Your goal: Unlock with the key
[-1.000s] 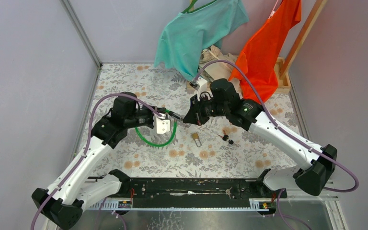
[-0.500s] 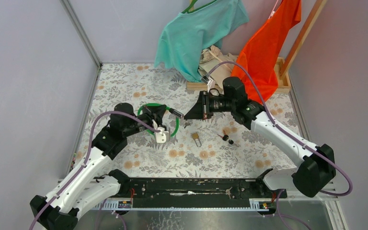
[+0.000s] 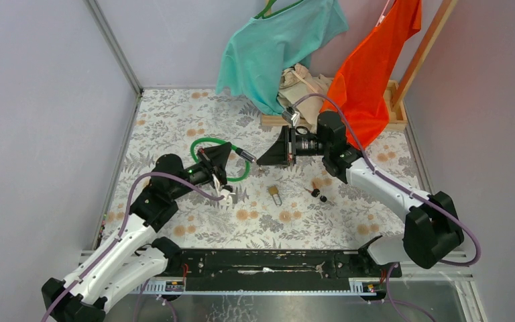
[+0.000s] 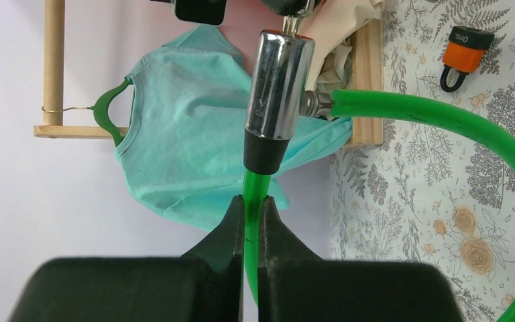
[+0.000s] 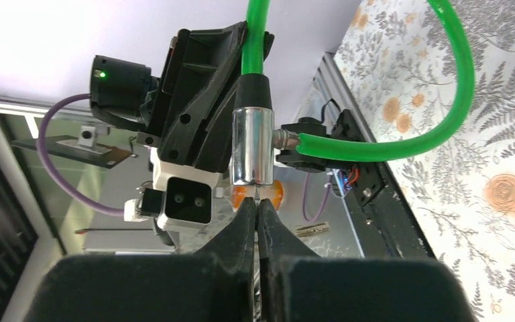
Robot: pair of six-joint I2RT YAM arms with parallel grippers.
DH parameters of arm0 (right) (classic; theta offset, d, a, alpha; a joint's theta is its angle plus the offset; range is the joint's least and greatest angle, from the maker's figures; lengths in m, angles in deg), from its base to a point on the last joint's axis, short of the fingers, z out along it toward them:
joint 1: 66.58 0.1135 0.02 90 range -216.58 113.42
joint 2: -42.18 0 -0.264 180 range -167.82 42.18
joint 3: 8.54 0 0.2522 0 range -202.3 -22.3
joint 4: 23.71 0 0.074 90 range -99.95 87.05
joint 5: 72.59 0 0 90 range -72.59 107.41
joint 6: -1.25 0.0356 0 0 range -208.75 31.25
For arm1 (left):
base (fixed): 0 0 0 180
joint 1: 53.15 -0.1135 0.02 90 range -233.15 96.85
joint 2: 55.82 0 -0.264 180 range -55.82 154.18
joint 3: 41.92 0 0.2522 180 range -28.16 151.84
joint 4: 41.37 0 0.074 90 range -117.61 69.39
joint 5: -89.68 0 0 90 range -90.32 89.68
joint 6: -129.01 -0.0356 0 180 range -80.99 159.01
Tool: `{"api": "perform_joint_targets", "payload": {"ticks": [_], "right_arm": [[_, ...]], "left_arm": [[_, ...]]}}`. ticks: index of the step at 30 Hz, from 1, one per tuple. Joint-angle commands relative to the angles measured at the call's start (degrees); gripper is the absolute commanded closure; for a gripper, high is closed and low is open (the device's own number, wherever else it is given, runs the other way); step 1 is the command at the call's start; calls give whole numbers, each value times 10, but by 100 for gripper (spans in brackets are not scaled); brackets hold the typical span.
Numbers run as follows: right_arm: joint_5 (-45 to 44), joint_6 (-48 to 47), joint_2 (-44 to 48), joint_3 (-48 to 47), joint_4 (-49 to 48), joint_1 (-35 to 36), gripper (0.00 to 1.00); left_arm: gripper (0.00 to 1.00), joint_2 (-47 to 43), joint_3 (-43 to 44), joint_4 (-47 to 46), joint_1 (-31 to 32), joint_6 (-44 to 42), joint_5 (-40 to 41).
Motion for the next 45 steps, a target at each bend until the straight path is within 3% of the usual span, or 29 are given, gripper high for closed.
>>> {"api": "perform_joint_targets", "payload": {"ticks": [1, 3, 5, 9, 10, 15, 22, 28, 32, 36, 40, 41, 43, 45], "right_arm": [[21, 114, -13, 11, -168, -6, 100], [24, 120, -14, 10, -174, -6, 96], [27, 111, -8, 6, -170, -6, 64], [-20, -42, 34, -31, 0, -7, 18], [-35, -77, 46, -39, 29, -7, 12], [-114, -220, 112, -38, 95, -6, 1], [-158, -304, 163, -6, 54, 10, 1], [-207, -358, 143, -34, 73, 68, 4], [-268, -370, 126, -39, 73, 95, 13], [-315, -360, 125, -28, 51, 100, 44], [-338, -371, 142, -12, 39, 105, 96], [-336, -375, 146, -10, 39, 105, 100], [-320, -388, 151, -11, 44, 105, 100], [-297, -401, 151, -18, 62, 105, 100]], "left_arm": [[100, -4, 27, -58, 19, 31, -16], [100, 1, 44, -44, 19, 61, -2], [100, 6, 64, -25, 19, 98, 7], [100, 37, 139, 78, 19, 177, 15], [100, 45, 155, 92, 19, 204, 18], [100, 98, 250, 185, 19, 301, 24], [100, 147, 327, 219, 19, 418, 34], [100, 159, 345, 223, 20, 440, 43], [100, 158, 350, 223, 20, 450, 45], [100, 152, 348, 223, 20, 462, 45], [98, 141, 344, 227, 20, 484, 24], [91, 138, 344, 228, 20, 493, 14], [68, 136, 343, 237, 20, 515, -9], [53, 137, 348, 255, 19, 531, -40]]}}
